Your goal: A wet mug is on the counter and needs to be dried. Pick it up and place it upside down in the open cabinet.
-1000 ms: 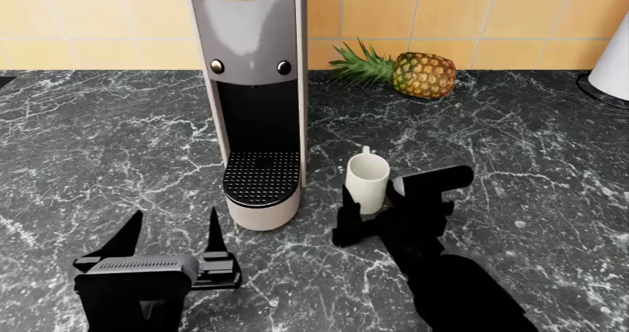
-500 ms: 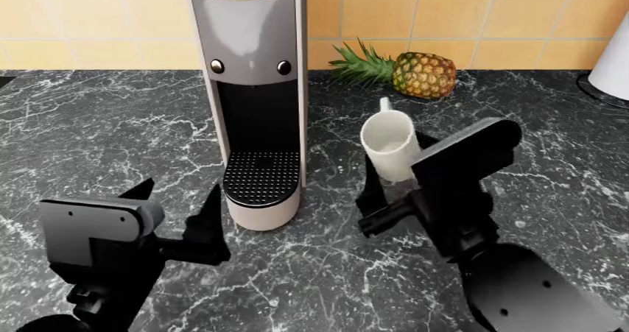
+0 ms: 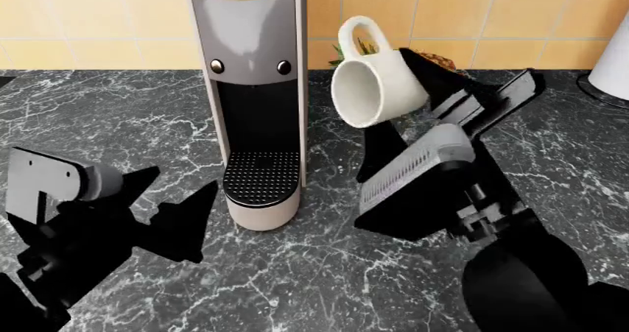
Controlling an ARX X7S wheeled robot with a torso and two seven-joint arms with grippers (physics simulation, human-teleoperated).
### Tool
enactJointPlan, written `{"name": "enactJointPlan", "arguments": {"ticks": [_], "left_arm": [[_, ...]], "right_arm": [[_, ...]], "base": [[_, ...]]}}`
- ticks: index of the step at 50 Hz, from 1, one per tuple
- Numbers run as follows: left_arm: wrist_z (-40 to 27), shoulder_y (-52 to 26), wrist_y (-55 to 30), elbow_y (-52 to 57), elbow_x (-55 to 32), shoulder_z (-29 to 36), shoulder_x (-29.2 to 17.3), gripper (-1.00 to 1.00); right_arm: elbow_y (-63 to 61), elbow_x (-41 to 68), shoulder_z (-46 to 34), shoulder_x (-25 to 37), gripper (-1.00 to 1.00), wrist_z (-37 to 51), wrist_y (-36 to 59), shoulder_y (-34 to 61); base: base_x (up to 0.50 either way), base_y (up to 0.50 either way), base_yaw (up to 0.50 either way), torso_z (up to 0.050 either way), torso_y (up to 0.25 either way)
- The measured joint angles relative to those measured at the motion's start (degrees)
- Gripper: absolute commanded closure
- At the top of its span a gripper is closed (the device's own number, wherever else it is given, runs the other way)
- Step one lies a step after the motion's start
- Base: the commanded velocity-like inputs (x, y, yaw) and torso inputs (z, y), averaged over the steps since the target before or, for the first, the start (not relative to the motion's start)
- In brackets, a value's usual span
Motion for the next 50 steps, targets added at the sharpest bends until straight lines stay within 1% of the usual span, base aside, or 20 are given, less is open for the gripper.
{"name": "enactJointPlan", "arguments": {"ticks": [11, 23, 38, 50], "left_arm": [[2.06, -5.32, -3.66, -5.88, -8.39, 0.42, -4.82, -1.0], [5.85, -9.65, -7.15, -10.71, -12.88, 2.16, -9.08, -1.0], [9.24, -14.71, -10.51, -15.74, -14.88, 5.51, -12.37, -1.0], [10.13, -19.05, -12.23, -19.73, -15.58, 8.52, -13.06, -1.0]], "right_arm": [[2.99, -17.31, -12.08, 3.96, 1.0, -0.13, -8.19, 5.61], [6.58, -30.29, -19.61, 6.2, 1.0, -0.04, -15.39, 9.38], [7.98, -36.93, -23.06, 7.17, 1.0, -0.35, -19.11, 10.98], [6.75, -39.74, -24.19, 7.65, 1.0, -0.6, -20.53, 11.15]], "base": [[0.0, 0.0, 0.0, 0.0, 0.0], [0.0, 0.0, 0.0, 0.0, 0.0], [0.0, 0.0, 0.0, 0.0, 0.0], [0.0, 0.0, 0.0, 0.0, 0.0]]}}
